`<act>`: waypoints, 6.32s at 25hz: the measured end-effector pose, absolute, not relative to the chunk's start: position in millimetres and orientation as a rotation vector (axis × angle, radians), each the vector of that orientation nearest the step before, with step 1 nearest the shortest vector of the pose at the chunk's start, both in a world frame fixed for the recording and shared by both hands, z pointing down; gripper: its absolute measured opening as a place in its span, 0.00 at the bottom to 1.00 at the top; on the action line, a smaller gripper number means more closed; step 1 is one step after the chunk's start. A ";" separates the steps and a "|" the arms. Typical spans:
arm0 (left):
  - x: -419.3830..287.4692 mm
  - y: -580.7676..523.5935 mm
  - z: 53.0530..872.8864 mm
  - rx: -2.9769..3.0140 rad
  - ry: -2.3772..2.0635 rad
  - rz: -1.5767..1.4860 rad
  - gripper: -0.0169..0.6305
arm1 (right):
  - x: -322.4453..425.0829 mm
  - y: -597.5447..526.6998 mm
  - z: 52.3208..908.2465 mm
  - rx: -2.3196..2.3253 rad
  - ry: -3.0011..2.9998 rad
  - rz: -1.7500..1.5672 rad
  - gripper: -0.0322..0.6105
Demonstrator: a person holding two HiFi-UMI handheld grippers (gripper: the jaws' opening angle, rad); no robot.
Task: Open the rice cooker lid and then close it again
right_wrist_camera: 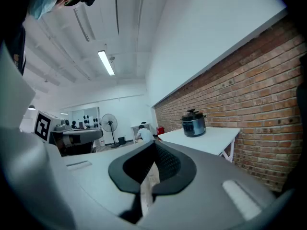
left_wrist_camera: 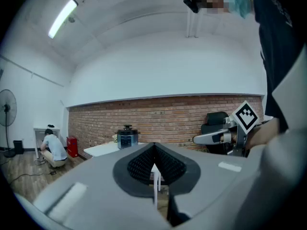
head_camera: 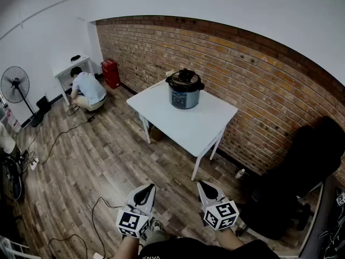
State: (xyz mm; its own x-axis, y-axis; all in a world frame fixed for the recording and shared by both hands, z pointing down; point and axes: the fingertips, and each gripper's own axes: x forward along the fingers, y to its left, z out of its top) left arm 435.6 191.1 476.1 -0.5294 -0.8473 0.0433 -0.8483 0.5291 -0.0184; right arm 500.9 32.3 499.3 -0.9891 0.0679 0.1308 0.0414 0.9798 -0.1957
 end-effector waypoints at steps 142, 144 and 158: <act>-185.4 -289.3 449.5 2.838 -1.476 0.319 0.45 | -18.9 -189.3 507.0 1.163 -2.888 0.592 0.44; -181.1 -297.3 451.7 2.844 -1.446 0.352 0.46 | -19.0 -191.9 508.2 1.150 -2.891 0.597 0.44; -155.1 -336.7 478.4 2.860 -1.180 0.708 0.48 | -6.6 -206.5 514.7 1.123 -2.884 0.637 0.44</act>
